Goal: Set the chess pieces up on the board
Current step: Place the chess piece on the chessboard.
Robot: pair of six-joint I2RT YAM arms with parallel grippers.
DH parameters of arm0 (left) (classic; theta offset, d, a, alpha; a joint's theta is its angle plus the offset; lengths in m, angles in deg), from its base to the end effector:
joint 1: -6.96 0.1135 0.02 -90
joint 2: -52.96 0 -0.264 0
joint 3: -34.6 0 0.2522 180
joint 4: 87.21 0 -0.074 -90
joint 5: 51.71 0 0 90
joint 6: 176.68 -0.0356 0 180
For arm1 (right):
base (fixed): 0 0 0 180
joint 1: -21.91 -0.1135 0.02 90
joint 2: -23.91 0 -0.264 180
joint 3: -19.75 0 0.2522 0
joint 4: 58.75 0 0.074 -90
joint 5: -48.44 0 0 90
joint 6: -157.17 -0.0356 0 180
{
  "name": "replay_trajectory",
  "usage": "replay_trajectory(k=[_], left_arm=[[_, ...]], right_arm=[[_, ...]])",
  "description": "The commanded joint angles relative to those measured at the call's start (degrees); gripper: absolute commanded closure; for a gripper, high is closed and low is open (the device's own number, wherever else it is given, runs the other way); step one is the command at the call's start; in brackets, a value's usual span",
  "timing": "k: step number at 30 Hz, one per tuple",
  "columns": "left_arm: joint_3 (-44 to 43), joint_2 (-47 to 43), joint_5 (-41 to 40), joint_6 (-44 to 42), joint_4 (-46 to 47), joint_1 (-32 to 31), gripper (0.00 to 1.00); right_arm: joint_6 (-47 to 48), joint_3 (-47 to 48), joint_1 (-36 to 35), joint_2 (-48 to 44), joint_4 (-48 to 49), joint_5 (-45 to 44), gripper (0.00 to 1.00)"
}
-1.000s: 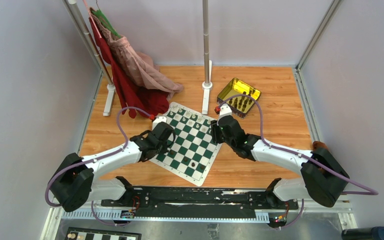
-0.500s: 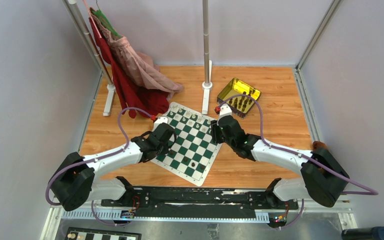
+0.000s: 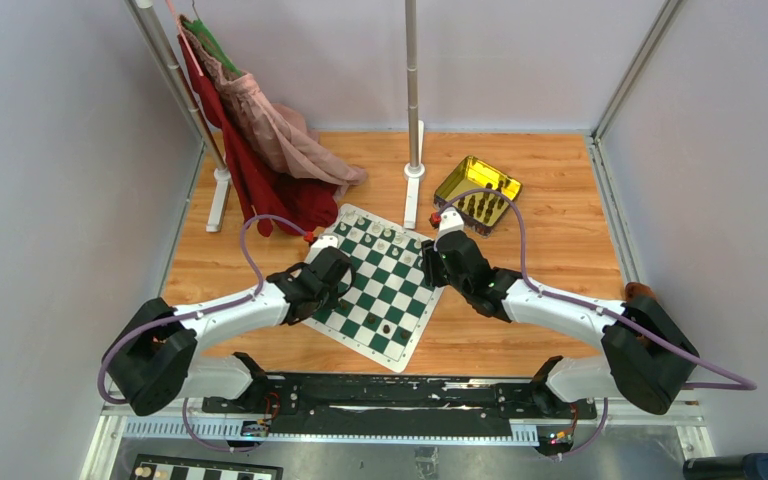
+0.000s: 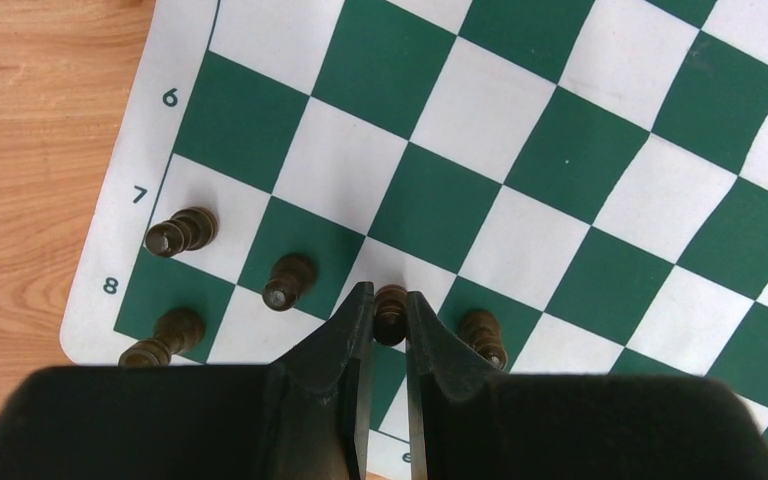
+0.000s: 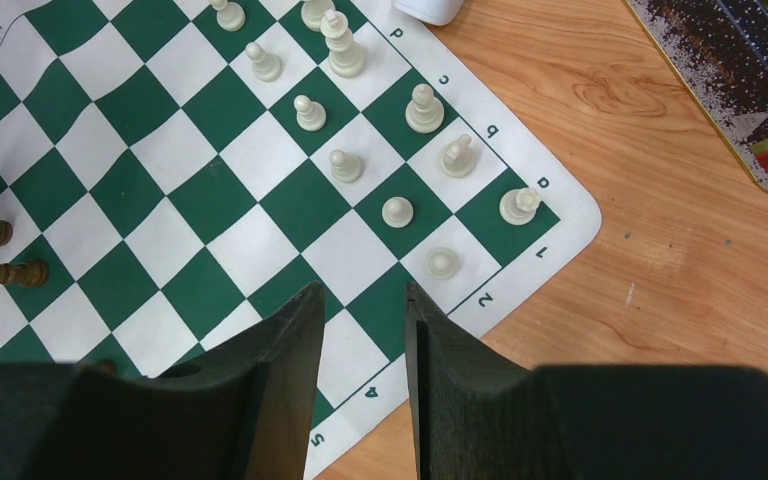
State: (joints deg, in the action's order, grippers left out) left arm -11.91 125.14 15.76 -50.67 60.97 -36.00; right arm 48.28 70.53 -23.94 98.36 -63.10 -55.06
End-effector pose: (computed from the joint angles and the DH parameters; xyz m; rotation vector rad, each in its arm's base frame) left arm 0.1732 -0.1426 0.1654 0.0065 2.4654 -0.0780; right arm 0.1983 0.1923 0.2156 -0.3397 2.0489 0.4591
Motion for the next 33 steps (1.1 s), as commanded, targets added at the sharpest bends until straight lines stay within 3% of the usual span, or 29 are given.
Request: replay_trajectory(k=[1,8,14,23,28,33], left_arm=[[-0.30,0.80,-1.38,0.64,1.32,-0.72,0.92],[-0.46,1.00,-1.65,0.99,1.06,-0.81,0.81],[-1.33,0.82,-1.91,0.83,0.48,-0.83,0.80],[-4.07,-0.27,-2.73,-0.12,-2.25,-0.90,0.72],[-5.71,-2.85,-3.37,-0.84,-4.26,-0.90,0.62],[-5.92,-3.32,-3.58,-1.12,-5.16,-0.90,0.60]], right_arm=[[-0.42,-0.29,0.76,-0.21,0.26,-0.31,0.60],[-0.38,-0.06,0.76,0.08,0.17,-0.21,0.60],[-0.23,0.00,0.76,0.03,0.01,-0.26,0.60],[-0.13,0.08,0.76,0.08,-0.09,-0.26,0.60],[0.02,0.57,0.76,0.71,-0.56,-0.06,0.60],[-0.17,0.37,0.76,0.54,-0.58,0.05,0.60]])
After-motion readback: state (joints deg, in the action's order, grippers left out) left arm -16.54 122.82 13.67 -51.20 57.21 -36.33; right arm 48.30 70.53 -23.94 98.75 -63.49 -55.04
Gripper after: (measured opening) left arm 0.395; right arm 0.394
